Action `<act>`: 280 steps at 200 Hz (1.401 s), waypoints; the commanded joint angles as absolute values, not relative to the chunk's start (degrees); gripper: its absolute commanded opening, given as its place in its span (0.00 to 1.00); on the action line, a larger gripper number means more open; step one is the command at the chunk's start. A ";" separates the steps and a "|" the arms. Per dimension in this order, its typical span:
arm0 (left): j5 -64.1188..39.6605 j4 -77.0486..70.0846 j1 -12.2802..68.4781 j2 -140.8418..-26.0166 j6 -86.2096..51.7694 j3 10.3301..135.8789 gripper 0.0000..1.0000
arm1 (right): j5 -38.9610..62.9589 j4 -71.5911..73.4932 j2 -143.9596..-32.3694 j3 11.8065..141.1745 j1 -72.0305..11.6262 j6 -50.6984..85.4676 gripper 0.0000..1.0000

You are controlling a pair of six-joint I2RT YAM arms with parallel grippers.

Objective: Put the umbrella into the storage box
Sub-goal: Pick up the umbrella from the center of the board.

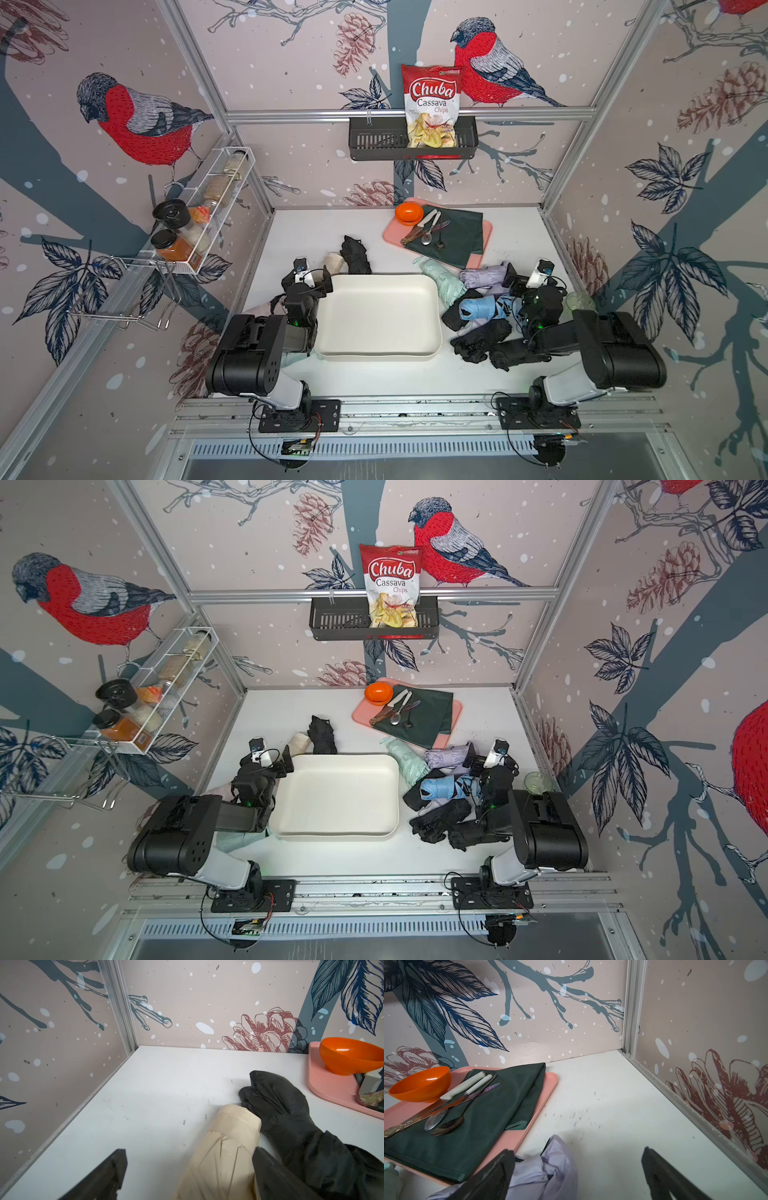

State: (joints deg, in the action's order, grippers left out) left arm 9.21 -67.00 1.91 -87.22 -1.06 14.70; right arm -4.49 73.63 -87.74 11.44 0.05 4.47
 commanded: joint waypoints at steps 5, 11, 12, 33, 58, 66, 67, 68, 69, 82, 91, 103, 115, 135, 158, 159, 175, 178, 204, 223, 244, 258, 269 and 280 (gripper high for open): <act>9.45 -68.84 1.86 -87.28 -0.53 14.69 0.97 | -4.28 75.64 -87.80 11.43 0.10 4.21 1.00; 9.47 -68.77 1.85 -87.28 -0.53 14.69 0.97 | -4.30 75.63 -87.81 11.43 0.05 4.20 1.00; 9.44 -68.75 1.85 -87.28 -0.53 14.73 0.97 | -4.26 75.57 -87.80 11.43 0.02 4.21 1.00; 9.42 -68.82 1.93 -87.28 -0.53 14.72 0.97 | -4.30 75.63 -87.75 11.45 0.02 4.20 1.00; 9.49 -68.83 1.88 -87.28 -0.53 14.75 0.97 | -4.30 75.50 -87.80 11.43 0.13 4.22 1.00; 9.49 -68.84 1.91 -87.28 -0.53 14.75 0.97 | -4.28 75.57 -87.78 11.43 0.13 4.22 1.00; 9.49 -68.83 1.88 -87.28 -0.53 14.76 0.97 | -4.25 75.62 -87.79 11.43 0.11 4.22 1.00; 9.49 -68.82 1.86 -87.28 -0.53 14.76 0.97 | -4.24 75.56 -87.80 11.43 0.10 4.22 1.00; 9.49 -68.82 1.90 -87.28 -0.53 14.76 0.97 | -4.27 75.53 -87.80 11.43 0.14 4.22 1.00; 9.41 -68.78 1.90 -87.28 -0.53 14.72 0.97 | -4.26 75.64 -87.78 11.43 0.14 4.22 1.00; 9.42 -68.79 1.90 -87.28 -0.53 14.77 0.97 | -4.22 75.59 -87.69 11.43 0.10 4.22 1.00; 9.44 -68.82 1.85 -87.30 -0.61 14.72 0.97 | -4.14 75.63 -87.71 11.34 0.15 4.22 1.00; 9.41 -68.87 1.85 -87.28 -0.53 14.68 0.97 | -4.15 75.68 -87.69 11.34 0.13 4.22 1.00; 9.46 -68.84 1.85 -87.28 -0.53 14.76 0.97 | -4.12 75.83 -87.60 11.29 0.09 4.22 1.00; 9.40 -68.92 1.89 -87.28 -0.54 14.67 0.97 | -4.33 74.38 -86.79 11.67 0.15 4.13 1.00; 9.40 -68.96 1.91 -87.28 -0.53 14.67 0.97 | -4.36 74.23 -86.64 11.68 0.12 4.13 1.00; 9.43 -68.99 1.91 -87.19 -0.53 14.63 0.97 | -5.00 73.47 -84.65 11.30 0.33 4.72 1.00; 9.47 -68.99 1.93 -87.19 -0.53 14.61 0.97 | -5.09 73.49 -84.34 11.19 0.35 4.74 1.00; 9.31 -68.89 1.90 -87.02 -0.33 14.65 0.97 | -6.72 66.78 -80.73 13.22 0.37 5.32 1.00; 8.32 -64.98 1.93 -85.29 0.08 16.21 0.97 | -7.73 62.15 -77.63 14.37 0.37 5.71 1.00; 8.00 -59.06 1.93 -82.13 0.26 18.16 0.97 | -8.61 58.21 -73.57 14.83 0.30 6.19 1.00; 7.92 -56.26 1.99 -79.94 0.35 18.93 0.97 | -9.68 54.05 -70.34 15.95 0.27 7.31 1.00; 7.91 -54.49 2.14 -77.96 0.44 19.22 0.97 | -10.70 49.06 -68.25 17.69 0.22 8.67 1.00; 8.00 -52.58 2.20 -75.86 0.32 19.50 0.97 | -11.76 43.22 -66.73 20.26 0.18 10.58 1.00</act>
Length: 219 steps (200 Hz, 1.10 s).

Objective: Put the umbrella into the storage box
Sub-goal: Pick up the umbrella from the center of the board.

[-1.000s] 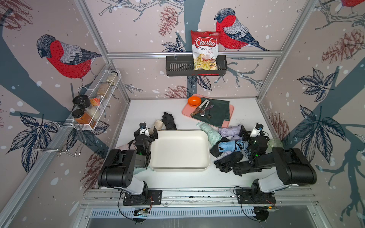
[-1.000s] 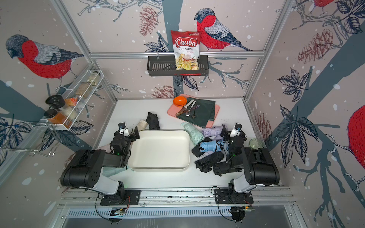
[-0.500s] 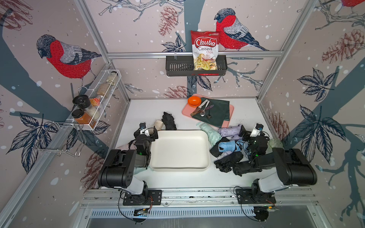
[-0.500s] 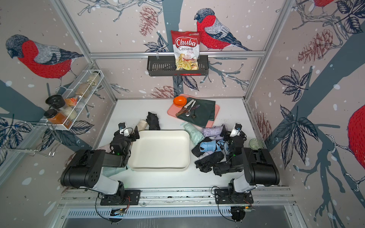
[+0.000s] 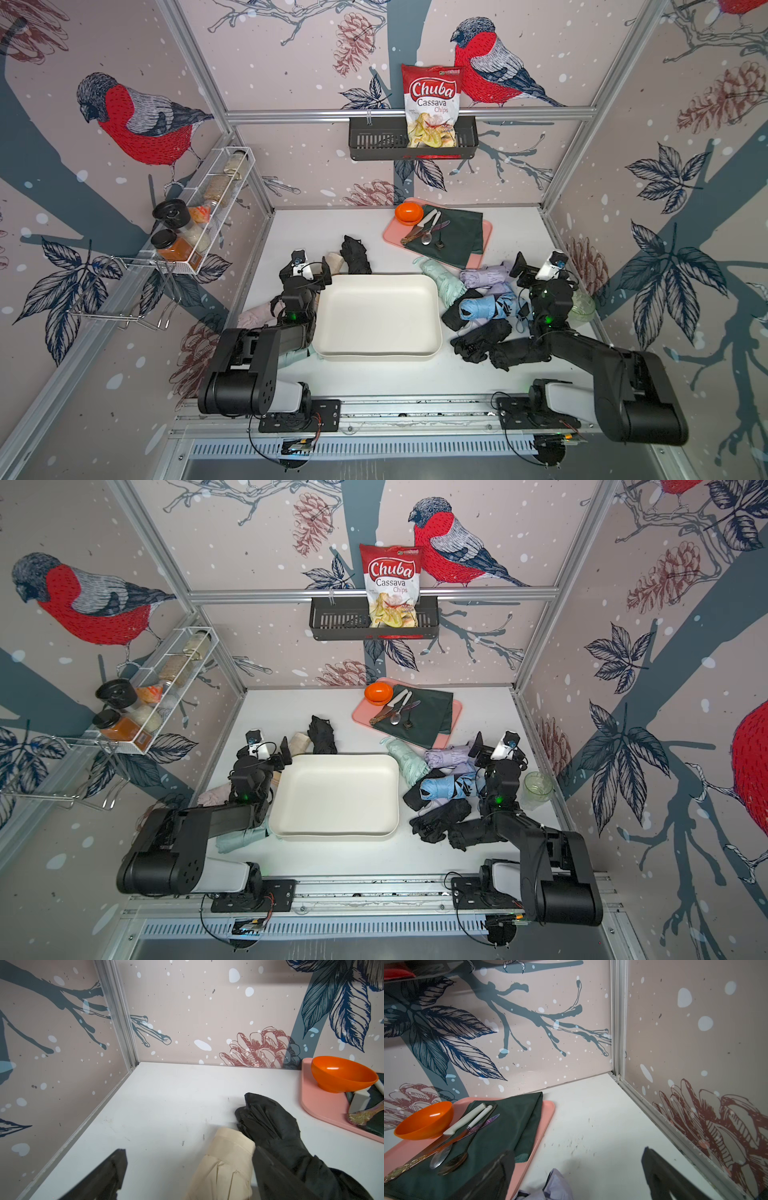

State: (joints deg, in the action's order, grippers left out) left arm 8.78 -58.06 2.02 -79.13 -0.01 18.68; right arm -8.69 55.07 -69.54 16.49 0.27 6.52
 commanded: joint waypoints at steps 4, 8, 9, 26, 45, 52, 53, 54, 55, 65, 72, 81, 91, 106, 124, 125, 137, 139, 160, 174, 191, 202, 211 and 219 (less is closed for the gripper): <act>7.99 -51.74 2.27 -75.11 -0.06 19.67 0.97 | -11.97 41.10 -66.33 21.31 0.18 11.14 1.00; 8.09 -50.90 2.33 -74.30 -0.62 19.97 0.97 | -12.19 38.80 -66.02 22.49 0.18 11.73 1.00; 8.09 -50.68 2.31 -74.11 -0.79 20.01 0.97 | -12.25 38.29 -66.01 22.76 0.18 11.84 1.00; 7.46 -47.14 2.43 -71.66 -3.03 21.42 0.97 | -13.64 29.80 -66.02 27.67 0.01 13.98 1.00; 7.20 -43.42 3.23 -69.86 -5.09 23.19 0.97 | -15.67 15.74 -68.15 35.94 -0.54 17.17 1.00; 7.20 -42.06 3.69 -69.18 -5.55 23.90 0.97 | -16.12 9.67 -69.14 39.50 -0.89 18.46 1.00; 7.25 -41.86 3.74 -69.09 -5.63 23.95 0.97 | -16.23 8.92 -69.29 39.97 -1.02 18.68 1.00; 7.23 -41.67 3.85 -68.95 -5.67 24.06 0.97 | -16.25 8.29 -69.40 40.42 -1.04 18.83 1.00; 7.22 -41.45 3.94 -68.84 -5.69 24.16 0.97 | -16.30 7.31 -69.51 40.86 -1.09 19.00 1.00; 7.30 -39.75 4.82 -68.02 -6.15 25.03 0.97 | -17.54 0.24 -71.26 45.14 -1.75 21.04 1.00; 7.21 -38.50 5.45 -67.54 -6.30 25.73 0.97 | -18.08 -4.75 -72.33 47.80 -2.06 22.74 1.00; 6.69 -36.82 6.11 -67.03 -6.48 26.69 0.97 | -17.66 -10.18 -74.48 50.93 -2.39 24.62 1.00; 6.01 -34.47 6.63 -66.97 -7.00 28.34 0.97 | -16.43 -14.54 -75.88 53.25 -2.74 26.30 1.00; 4.67 -30.88 6.94 -67.44 -8.01 30.95 0.97 | -13.23 -18.10 -77.30 55.09 -3.53 28.11 1.00; 1.93 -27.72 7.45 -68.23 -8.26 33.93 0.97 | -10.26 -21.39 -78.36 56.53 -5.00 30.17 1.00; 1.71 -27.62 7.50 -68.30 -8.26 34.06 0.97 | -10.19 -21.64 -78.42 56.61 -5.09 30.29 1.00; -0.60 -26.13 7.97 -68.76 -8.18 35.50 0.97 | -9.33 -24.24 -78.49 57.29 -6.50 31.52 1.00; -1.09 -25.87 8.06 -68.87 -8.17 35.70 0.97 | -9.15 -24.56 -78.44 57.30 -6.83 31.74 1.00; -5.48 -24.85 9.40 -69.87 -7.75 37.78 0.97 | -7.65 -28.24 -77.53 57.23 -8.50 33.36 1.00; -10.00 -24.31 10.84 -71.24 -7.66 39.53 0.98 | -7.96 -29.88 -76.28 56.38 -9.11 34.23 1.00; -14.22 -22.40 14.22 -73.97 -7.12 43.37 0.98 | -8.21 -30.66 -74.40 54.96 -9.10 34.70 1.00; -15.63 -20.65 17.46 -76.27 -6.15 46.44 0.97 | -8.43 -30.93 -73.44 54.24 -8.91 34.80 1.00; -16.31 -19.15 20.63 -78.34 -4.69 48.85 0.97 | -8.37 -31.10 -72.81 53.80 -8.66 34.86 1.00; -16.61 -17.82 23.61 -80.04 -3.34 51.55 0.98 | -8.35 -31.29 -72.39 53.72 -8.42 34.78 1.00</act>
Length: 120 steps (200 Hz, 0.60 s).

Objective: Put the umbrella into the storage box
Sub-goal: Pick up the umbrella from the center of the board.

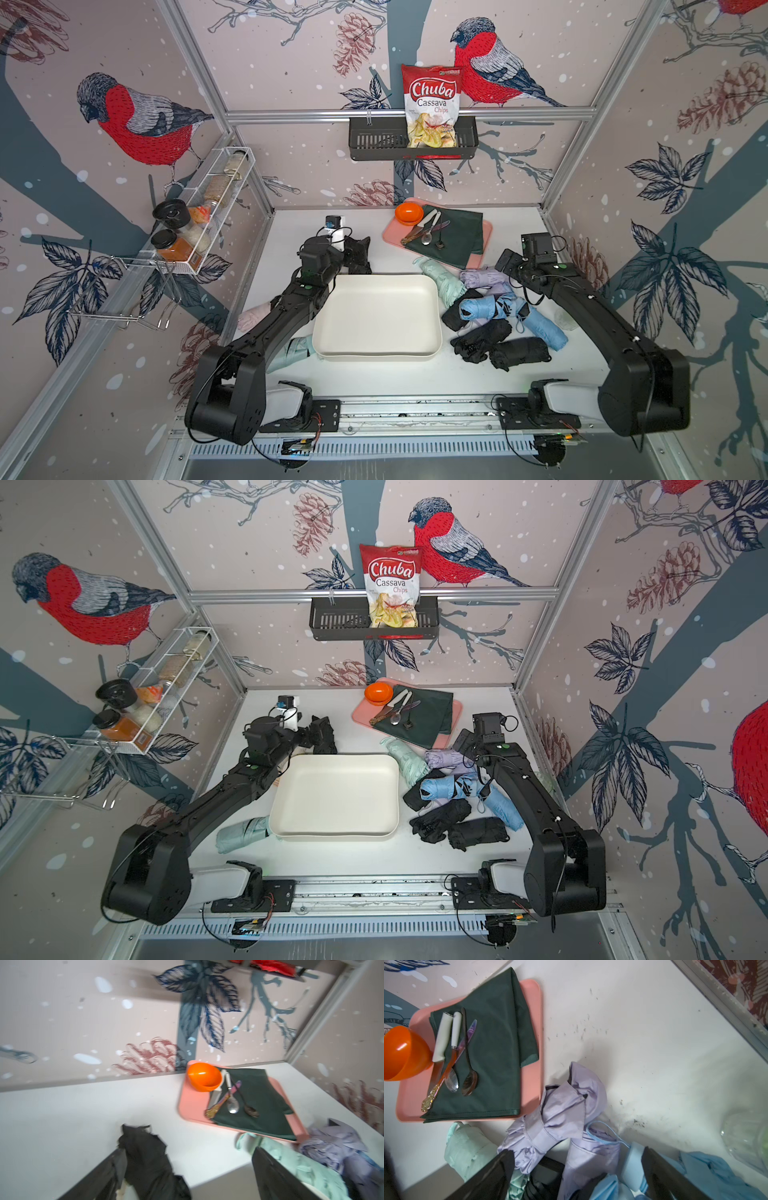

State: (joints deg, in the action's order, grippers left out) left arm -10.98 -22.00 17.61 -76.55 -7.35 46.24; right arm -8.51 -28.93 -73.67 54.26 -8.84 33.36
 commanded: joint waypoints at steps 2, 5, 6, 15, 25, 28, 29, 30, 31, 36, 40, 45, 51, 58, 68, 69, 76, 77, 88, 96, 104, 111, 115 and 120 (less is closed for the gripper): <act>-16.68 -17.59 24.40 -80.72 -3.05 52.17 0.98 | -8.35 -31.33 -72.35 53.71 -8.30 34.69 1.00; -16.86 -17.32 25.44 -81.51 -2.47 52.97 0.98 | -8.35 -31.32 -72.21 53.64 -8.22 34.70 1.00; -17.00 -17.18 25.86 -81.80 -2.38 53.25 0.98 | -8.35 -31.30 -72.19 53.67 -8.15 34.62 1.00; -18.27 -16.83 28.75 -84.19 -0.92 55.69 0.98 | -8.09 -31.29 -72.00 53.73 -7.60 34.38 1.00; -20.16 -16.29 31.89 -87.00 0.40 58.17 0.98 | -7.92 -31.34 -72.07 53.91 -6.70 34.11 1.00; -20.71 -16.10 32.73 -87.87 0.76 59.16 0.98 | -7.78 -31.34 -72.07 54.02 -6.35 34.07 1.00; -20.86 -16.09 33.02 -88.14 0.87 59.46 0.98 | -7.71 -31.36 -72.03 54.13 -6.21 34.04 1.00; -21.02 -16.04 33.16 -88.41 0.96 59.70 0.98 | -7.64 -31.37 -72.05 54.18 -6.14 33.98 1.00; -21.10 -16.02 33.46 -88.72 1.05 59.91 0.98 | -7.60 -31.37 -72.06 54.20 -6.01 34.00 1.00; -22.23 -15.68 34.71 -90.21 1.34 61.32 0.98 | -7.33 -31.29 -72.02 54.44 -5.33 33.77 1.00; -23.08 -15.42 35.58 -91.33 1.71 62.32 0.98 | -7.13 -31.34 -72.07 54.60 -4.77 33.67 1.00; -24.22 -14.85 36.67 -92.88 2.19 63.73 0.98 | -6.90 -31.31 -71.00 54.84 -4.13 33.60 1.00; -24.91 -13.96 38.09 -94.71 2.81 65.41 0.98 | -6.60 -31.15 -70.35 55.02 -3.47 33.44 1.00; -24.69 -13.13 39.76 -96.80 3.50 67.48 0.98 | -6.33 -30.82 -70.02 55.26 -2.73 33.10 1.00; -24.83 -11.11 42.06 -99.83 4.92 70.43 0.98 | -6.17 -30.19 -69.36 55.48 -2.06 32.66 1.00; -24.85 -10.87 42.35 -100.14 5.10 70.72 0.98 | -6.16 -30.08 -69.27 55.47 -2.00 32.59 1.00; -24.91 -8.67 43.93 -102.19 6.50 73.05 0.98 | -6.22 -29.60 -68.83 55.46 -1.66 32.33 1.00; -24.89 -8.33 44.11 -102.47 6.68 73.35 0.98 | -6.23 -29.52 -68.78 55.46 -1.58 32.29 1.00; -24.65 -5.17 46.21 -105.34 8.65 76.65 0.97 | -6.46 -28.92 -68.00 55.33 -0.81 32.12 1.00; -24.53 -3.09 47.41 -107.11 9.85 78.56 0.97 | -6.57 -28.42 -67.40 55.08 -0.13 32.04 1.00; -24.43 -1.44 48.30 -108.41 10.82 79.93 0.97 | -6.52 -27.90 -66.79 54.75 0.52 31.90 1.00; -24.72 -0.22 48.94 -109.55 11.62 80.94 0.97 | -6.37 -27.49 -66.26 54.35 1.06 31.89 1.00; -24.84 0.40 49.31 -110.05 12.18 81.47 0.97 | -6.22 -27.21 -65.92 54.18 1.43 31.76 1.00; -24.98 1.30 49.75 -110.70 12.93 82.19 0.97 | -6.01 -27.04 -65.58 53.86 1.83 31.70 1.00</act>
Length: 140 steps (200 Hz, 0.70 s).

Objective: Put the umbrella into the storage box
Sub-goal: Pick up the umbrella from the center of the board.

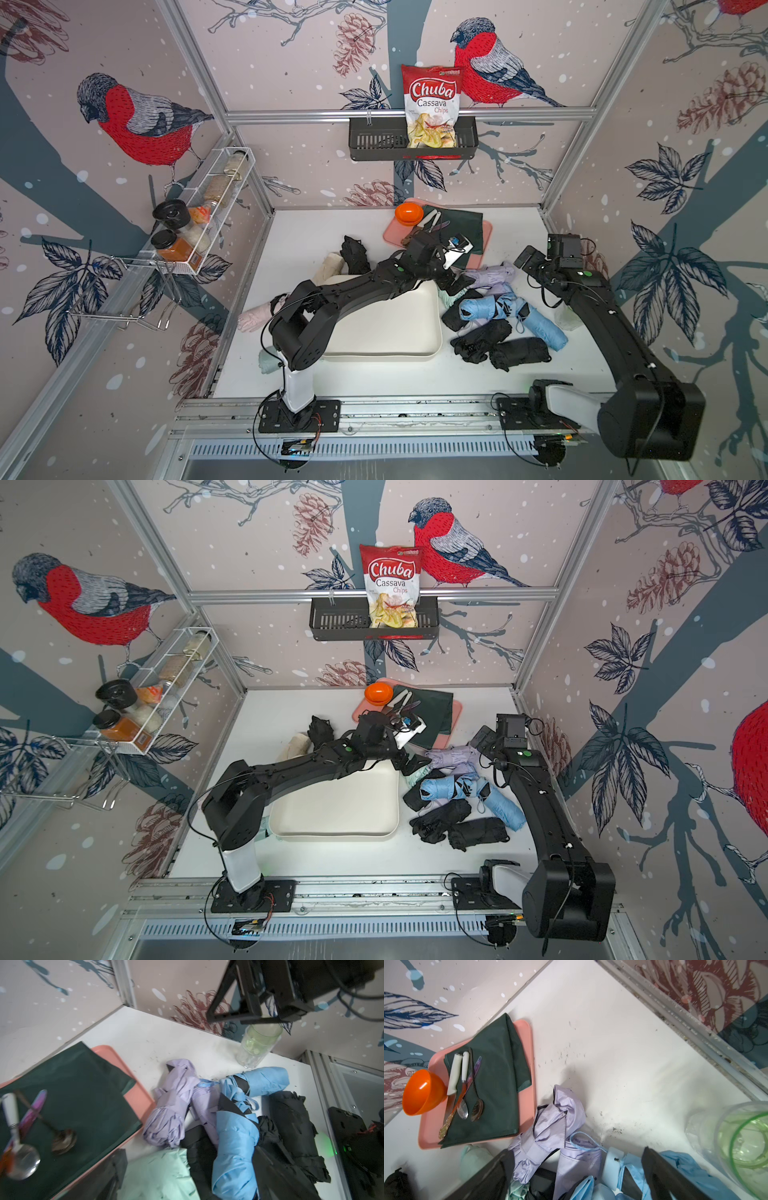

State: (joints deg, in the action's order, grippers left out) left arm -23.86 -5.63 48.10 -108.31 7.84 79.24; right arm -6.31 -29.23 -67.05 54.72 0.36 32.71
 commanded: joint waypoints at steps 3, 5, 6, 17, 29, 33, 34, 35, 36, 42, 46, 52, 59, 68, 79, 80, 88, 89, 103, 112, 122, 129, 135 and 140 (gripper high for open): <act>-25.05 2.00 50.01 -111.02 13.37 82.66 0.97 | -5.92 -26.90 -65.43 53.74 1.95 31.65 1.00; -25.09 2.35 50.19 -111.30 13.76 82.98 0.97 | -5.83 -26.90 -65.29 53.67 2.05 31.60 1.00; -25.11 2.53 50.23 -111.46 13.91 83.11 0.97 | -5.73 -26.81 -65.25 53.64 2.08 31.58 1.00; -24.81 4.42 51.24 -112.63 15.59 84.48 0.97 | -5.25 -26.53 -64.82 53.30 2.58 31.45 1.00; -24.50 6.04 52.05 -114.22 16.87 86.26 0.97 | -4.66 -26.41 -64.56 52.94 2.94 31.30 1.00; -24.52 6.67 52.31 -114.75 17.21 86.95 0.97 | -4.52 -26.29 -64.55 52.85 2.97 31.32 1.00; -24.52 6.85 52.34 -114.90 17.31 87.16 0.97 | -4.41 -26.28 -64.58 52.84 2.98 31.31 1.00; -24.57 7.03 52.41 -115.06 17.40 87.35 0.97 | -4.31 -26.24 -64.59 52.83 2.98 31.30 1.00; -24.59 7.16 52.44 -115.14 17.44 87.49 0.97 | -4.31 -26.21 -64.51 52.78 2.99 31.25 1.00; -24.56 8.10 52.76 -116.04 18.02 88.51 0.97 | -3.94 -26.04 -64.49 52.60 3.07 31.27 1.00; -24.49 8.59 53.02 -116.57 18.30 89.16 0.97 | -3.79 -26.01 -64.46 52.48 3.12 31.30 1.00; -24.48 9.38 53.37 -117.36 18.73 90.00 0.96 | -3.35 -25.78 -64.51 52.28 3.18 31.29 1.00; -24.52 10.30 53.76 -118.24 19.34 91.23 0.95 | -2.99 -25.58 -64.48 52.08 3.29 31.25 1.00; -24.20 11.28 54.25 -119.33 19.97 92.32 0.95 | -2.48 -25.45 -64.55 52.02 3.25 31.21 1.00; -23.36 12.19 54.74 -120.45 20.51 93.43 0.95 | -2.01 -25.32 -64.55 51.85 3.36 31.19 1.00; -23.28 12.34 54.79 -120.56 20.54 93.52 0.95 | -1.97 -25.27 -64.57 51.85 3.35 31.20 1.00; -22.75 13.14 55.06 -121.32 20.86 94.35 0.94 | -1.62 -25.31 -64.59 51.81 3.34 31.18 1.00; -22.71 13.25 55.08 -121.43 20.89 94.46 0.94 | -1.56 -25.27 -64.60 51.83 3.38 31.15 1.00; -21.80 14.22 55.60 -122.65 21.42 95.57 0.94 | -1.23 -25.22 -64.67 51.69 3.42 31.03 1.00; -21.03 14.51 55.92 -123.40 21.73 96.11 0.93 | -1.01 -25.07 -64.63 51.56 3.43 31.10 1.00; -19.83 14.62 56.24 -124.19 21.80 96.70 0.92 | -0.71 -24.87 -64.72 51.43 3.43 31.14 1.00; -19.00 14.77 56.33 -124.89 21.76 97.30 0.91 | -0.41 -24.75 -64.70 51.33 3.43 31.16 1.00; -18.37 15.01 56.47 -125.50 21.72 97.89 0.89 | -0.20 -24.66 -64.81 51.29 3.43 31.18 1.00; -17.88 15.25 56.51 -126.03 21.64 98.43 0.89 | -0.03 -24.61 -64.92 51.21 3.43 31.13 1.00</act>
State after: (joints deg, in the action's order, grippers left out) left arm -20.95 13.17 56.12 -124.36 20.71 96.49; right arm -1.30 -26.50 -64.77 51.46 3.40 31.44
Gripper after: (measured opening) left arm 0.905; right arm 0.998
